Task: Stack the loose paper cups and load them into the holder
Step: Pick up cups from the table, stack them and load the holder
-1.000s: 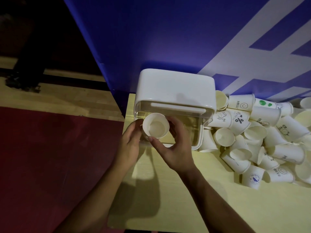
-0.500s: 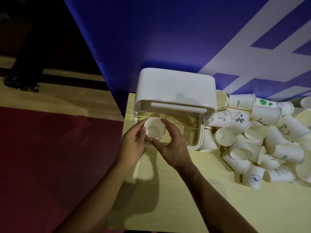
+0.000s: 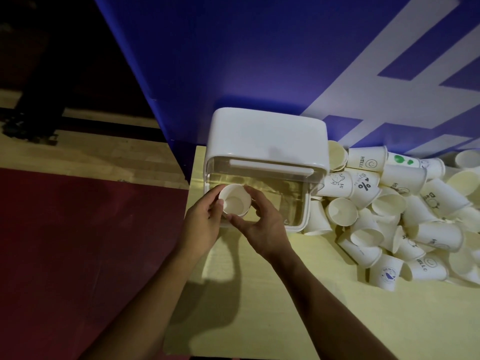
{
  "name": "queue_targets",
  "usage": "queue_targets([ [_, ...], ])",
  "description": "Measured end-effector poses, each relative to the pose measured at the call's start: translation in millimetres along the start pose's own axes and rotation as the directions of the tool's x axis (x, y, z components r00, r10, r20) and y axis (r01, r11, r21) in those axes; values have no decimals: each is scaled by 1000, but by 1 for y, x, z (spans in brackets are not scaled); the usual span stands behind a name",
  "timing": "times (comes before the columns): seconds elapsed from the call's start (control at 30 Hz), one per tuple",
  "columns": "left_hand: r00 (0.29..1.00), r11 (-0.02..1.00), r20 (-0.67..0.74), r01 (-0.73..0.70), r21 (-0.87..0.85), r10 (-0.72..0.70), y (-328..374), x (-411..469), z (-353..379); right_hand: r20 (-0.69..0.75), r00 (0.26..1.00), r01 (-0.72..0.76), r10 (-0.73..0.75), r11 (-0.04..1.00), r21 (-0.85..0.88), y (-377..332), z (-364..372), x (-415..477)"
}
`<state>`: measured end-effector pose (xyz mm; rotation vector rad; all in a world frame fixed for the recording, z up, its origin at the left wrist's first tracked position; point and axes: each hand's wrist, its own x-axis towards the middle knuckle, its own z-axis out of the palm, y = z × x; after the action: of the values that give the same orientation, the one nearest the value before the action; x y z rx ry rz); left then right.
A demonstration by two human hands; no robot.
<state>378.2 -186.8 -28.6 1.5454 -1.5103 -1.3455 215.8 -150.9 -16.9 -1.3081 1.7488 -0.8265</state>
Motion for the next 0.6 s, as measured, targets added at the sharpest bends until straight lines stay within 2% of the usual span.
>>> queue_targets([
  [0.17,995,1000,-95,-16,-7,16,14,-8,-3,62,998,-30,29,999,24,-10,-22,-14],
  [0.3,974,985,-151,-162,61,170,49,-33,10,18,998,-59,60,998,-34,-1,-68,-40],
  [0.43,943,936,65,-332,113,327,96,-44,50,-105,990,-92,91,996,1,10,-128,-58],
  [0.6,847,836,296,-508,208,442,148,-33,137,-239,961,-129,136,991,46,34,-214,-76],
])
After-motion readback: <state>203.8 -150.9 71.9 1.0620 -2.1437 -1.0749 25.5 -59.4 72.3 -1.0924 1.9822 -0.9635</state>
